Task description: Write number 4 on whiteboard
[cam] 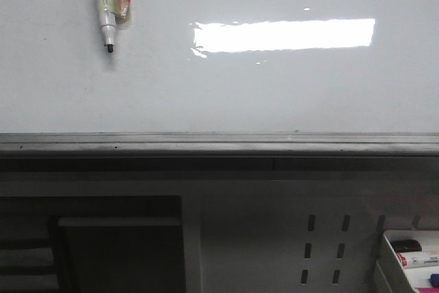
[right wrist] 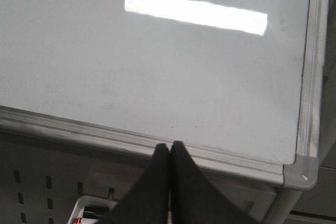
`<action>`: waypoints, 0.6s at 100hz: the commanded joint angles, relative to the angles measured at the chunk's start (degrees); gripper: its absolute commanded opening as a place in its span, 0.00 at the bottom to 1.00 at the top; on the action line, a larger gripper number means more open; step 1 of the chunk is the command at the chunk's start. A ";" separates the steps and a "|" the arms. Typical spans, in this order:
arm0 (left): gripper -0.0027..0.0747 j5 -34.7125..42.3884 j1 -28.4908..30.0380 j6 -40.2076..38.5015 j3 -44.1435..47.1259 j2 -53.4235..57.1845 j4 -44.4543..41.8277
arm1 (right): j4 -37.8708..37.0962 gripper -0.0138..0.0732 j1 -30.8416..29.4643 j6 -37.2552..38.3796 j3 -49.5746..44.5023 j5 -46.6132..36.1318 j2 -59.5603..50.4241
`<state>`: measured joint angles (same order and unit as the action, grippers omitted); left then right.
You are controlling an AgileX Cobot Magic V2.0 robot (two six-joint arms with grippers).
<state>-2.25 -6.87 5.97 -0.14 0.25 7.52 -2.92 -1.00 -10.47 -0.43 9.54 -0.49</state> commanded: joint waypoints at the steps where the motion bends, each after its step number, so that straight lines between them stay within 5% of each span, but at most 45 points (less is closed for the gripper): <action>1: 0.01 4.01 0.11 -0.70 1.60 1.53 0.47 | -0.57 0.08 0.17 -0.28 -1.23 -4.85 -1.28; 60: 0.01 4.48 0.11 -0.70 1.60 1.53 0.49 | 1.39 0.08 0.17 -0.28 -1.23 -5.95 -1.28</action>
<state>-2.25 -6.87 5.97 -0.14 0.25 7.52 -2.82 -1.00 -10.31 -0.43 8.45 -0.49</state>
